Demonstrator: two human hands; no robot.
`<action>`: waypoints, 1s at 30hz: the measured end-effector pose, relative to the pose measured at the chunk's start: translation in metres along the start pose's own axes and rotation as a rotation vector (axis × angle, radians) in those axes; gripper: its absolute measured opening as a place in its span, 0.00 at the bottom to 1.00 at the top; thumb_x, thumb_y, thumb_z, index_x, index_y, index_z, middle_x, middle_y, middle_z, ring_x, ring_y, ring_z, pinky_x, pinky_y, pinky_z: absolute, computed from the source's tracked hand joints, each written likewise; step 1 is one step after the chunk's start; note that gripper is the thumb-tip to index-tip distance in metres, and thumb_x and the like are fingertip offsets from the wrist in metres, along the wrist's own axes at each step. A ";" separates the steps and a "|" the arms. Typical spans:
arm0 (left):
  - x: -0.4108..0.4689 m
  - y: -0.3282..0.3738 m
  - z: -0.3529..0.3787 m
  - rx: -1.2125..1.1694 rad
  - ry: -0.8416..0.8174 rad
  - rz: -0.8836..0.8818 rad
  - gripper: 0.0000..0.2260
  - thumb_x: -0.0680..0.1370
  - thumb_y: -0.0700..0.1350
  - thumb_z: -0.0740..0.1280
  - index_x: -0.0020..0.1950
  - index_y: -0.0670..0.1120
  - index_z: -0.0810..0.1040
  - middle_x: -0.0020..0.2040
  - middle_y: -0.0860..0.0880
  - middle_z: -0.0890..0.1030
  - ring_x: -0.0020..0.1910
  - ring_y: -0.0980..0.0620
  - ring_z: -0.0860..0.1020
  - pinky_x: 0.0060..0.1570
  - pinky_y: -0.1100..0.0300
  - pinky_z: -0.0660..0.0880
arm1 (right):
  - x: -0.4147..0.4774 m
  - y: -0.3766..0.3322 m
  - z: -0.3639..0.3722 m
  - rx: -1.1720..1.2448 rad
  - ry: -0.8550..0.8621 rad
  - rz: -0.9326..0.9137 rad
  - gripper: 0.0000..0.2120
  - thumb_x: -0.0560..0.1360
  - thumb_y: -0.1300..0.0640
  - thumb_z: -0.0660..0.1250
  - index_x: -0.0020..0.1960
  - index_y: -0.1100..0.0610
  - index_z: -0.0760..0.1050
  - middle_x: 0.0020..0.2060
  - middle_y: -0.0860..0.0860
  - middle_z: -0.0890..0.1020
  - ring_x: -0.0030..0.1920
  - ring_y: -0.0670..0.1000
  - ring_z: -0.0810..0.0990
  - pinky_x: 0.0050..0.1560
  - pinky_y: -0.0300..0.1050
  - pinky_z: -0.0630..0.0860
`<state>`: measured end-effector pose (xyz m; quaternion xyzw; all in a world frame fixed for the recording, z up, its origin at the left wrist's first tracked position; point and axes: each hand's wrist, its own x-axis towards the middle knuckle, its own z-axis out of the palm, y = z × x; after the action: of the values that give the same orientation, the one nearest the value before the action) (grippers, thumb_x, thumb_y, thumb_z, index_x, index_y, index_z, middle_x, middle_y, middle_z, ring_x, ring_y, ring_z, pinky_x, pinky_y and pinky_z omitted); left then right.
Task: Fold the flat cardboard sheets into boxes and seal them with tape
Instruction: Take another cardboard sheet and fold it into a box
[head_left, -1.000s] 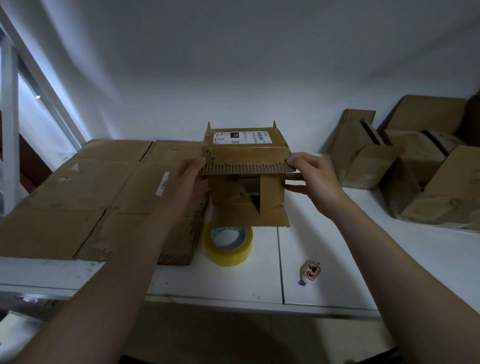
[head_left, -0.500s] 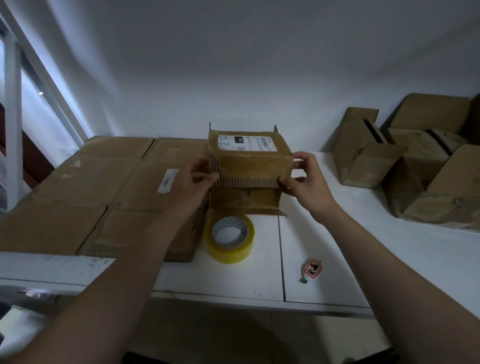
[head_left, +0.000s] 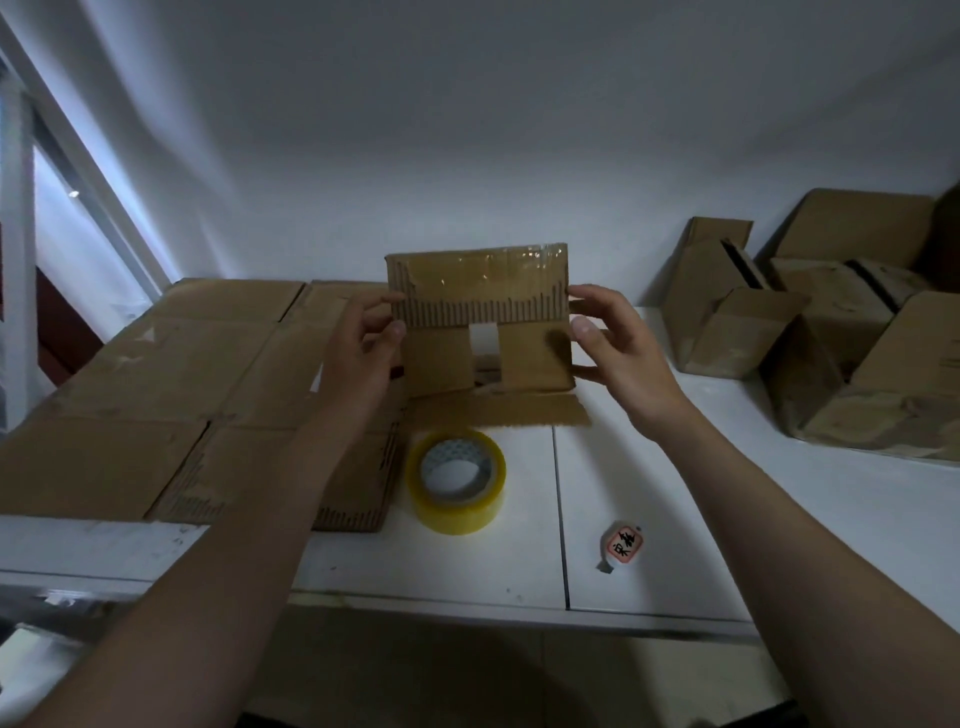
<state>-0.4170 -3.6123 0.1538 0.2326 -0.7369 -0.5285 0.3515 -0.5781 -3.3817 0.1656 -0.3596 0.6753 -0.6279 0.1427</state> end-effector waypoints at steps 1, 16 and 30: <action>0.000 0.002 -0.002 -0.034 -0.038 0.006 0.13 0.83 0.46 0.65 0.58 0.66 0.78 0.56 0.49 0.82 0.56 0.50 0.81 0.52 0.43 0.81 | -0.001 -0.002 -0.005 -0.016 -0.054 -0.033 0.25 0.79 0.38 0.66 0.73 0.46 0.70 0.67 0.44 0.76 0.63 0.47 0.79 0.60 0.58 0.81; -0.009 0.037 0.012 -0.076 -0.231 -0.052 0.21 0.82 0.56 0.65 0.75 0.64 0.68 0.67 0.54 0.75 0.66 0.53 0.75 0.63 0.47 0.77 | -0.002 -0.018 -0.017 -0.292 0.104 -0.179 0.31 0.82 0.57 0.66 0.79 0.41 0.56 0.65 0.46 0.72 0.59 0.44 0.76 0.53 0.40 0.81; -0.019 0.054 0.083 0.253 -0.191 0.123 0.22 0.84 0.52 0.61 0.79 0.58 0.65 0.64 0.52 0.72 0.51 0.65 0.72 0.49 0.68 0.71 | -0.015 -0.029 -0.060 -0.588 0.252 0.061 0.18 0.84 0.52 0.60 0.73 0.46 0.73 0.61 0.48 0.70 0.59 0.46 0.71 0.63 0.39 0.68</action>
<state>-0.4670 -3.5295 0.1834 0.1783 -0.8404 -0.4286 0.2797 -0.5973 -3.3260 0.1998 -0.2843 0.8506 -0.4410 -0.0334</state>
